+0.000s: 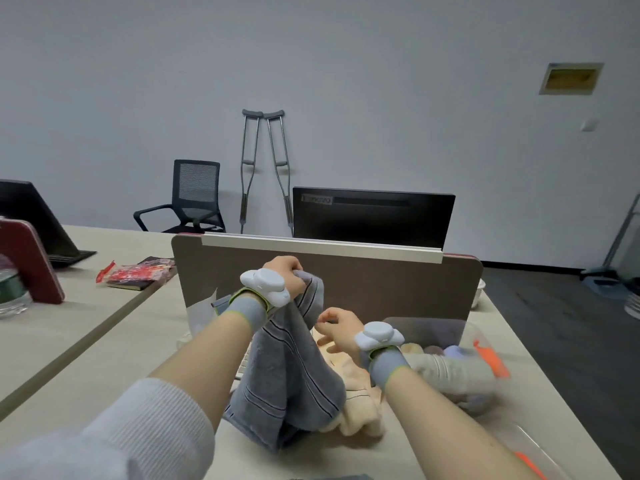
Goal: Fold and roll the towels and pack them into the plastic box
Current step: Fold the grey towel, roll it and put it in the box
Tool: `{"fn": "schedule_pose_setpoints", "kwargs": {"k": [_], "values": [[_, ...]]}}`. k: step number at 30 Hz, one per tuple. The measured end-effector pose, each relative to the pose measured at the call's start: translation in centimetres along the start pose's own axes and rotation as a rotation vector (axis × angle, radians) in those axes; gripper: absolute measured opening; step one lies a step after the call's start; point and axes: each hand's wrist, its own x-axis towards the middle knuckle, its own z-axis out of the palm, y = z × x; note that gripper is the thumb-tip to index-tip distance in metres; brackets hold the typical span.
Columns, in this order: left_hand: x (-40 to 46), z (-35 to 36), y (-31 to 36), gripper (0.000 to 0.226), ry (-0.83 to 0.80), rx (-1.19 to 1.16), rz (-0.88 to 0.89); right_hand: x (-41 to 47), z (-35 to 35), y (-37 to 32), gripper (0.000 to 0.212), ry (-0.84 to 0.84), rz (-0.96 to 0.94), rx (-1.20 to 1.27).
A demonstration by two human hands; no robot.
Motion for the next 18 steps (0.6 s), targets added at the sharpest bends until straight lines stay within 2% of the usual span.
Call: {"fn": "schedule_pose_setpoints", "kwargs": {"k": [1, 3, 6, 9, 10, 11, 15, 18], "values": [[-0.1, 0.0, -0.3, 0.007, 0.037, -0.025, 0.0, 0.0, 0.0, 0.0, 0.021, -0.001, 0.028, 0.058], [-0.1, 0.0, -0.7, 0.013, 0.091, -0.104, -0.003, -0.1, -0.1, 0.0, 0.021, 0.013, 0.084, 0.163], [-0.2, -0.3, -0.8, 0.01, 0.072, -0.16, 0.016, -0.3, -0.3, 0.0, 0.01, 0.041, 0.091, 0.218], [-0.3, -0.5, -0.4, 0.023, 0.048, -0.228, 0.048, -0.1, -0.2, -0.3, 0.06, -0.021, 0.017, 0.199], [-0.3, -0.5, -0.2, 0.029, 0.06, -0.277, 0.056, -0.1, -0.1, -0.5, 0.066, -0.048, 0.003, 0.188], [-0.4, -0.5, 0.1, 0.032, 0.072, -0.328, 0.054, -0.1, 0.0, -0.7, 0.063, -0.074, -0.004, 0.178], [-0.3, -0.9, 0.2, 0.034, 0.091, -0.412, 0.019, -0.4, 0.0, -0.1, 0.019, -0.172, 0.073, -0.038], [0.2, -1.4, -1.0, 0.036, 0.192, -0.417, -0.038, -0.5, -1.3, 0.9, 0.021, -0.196, 0.171, -0.317]]}}
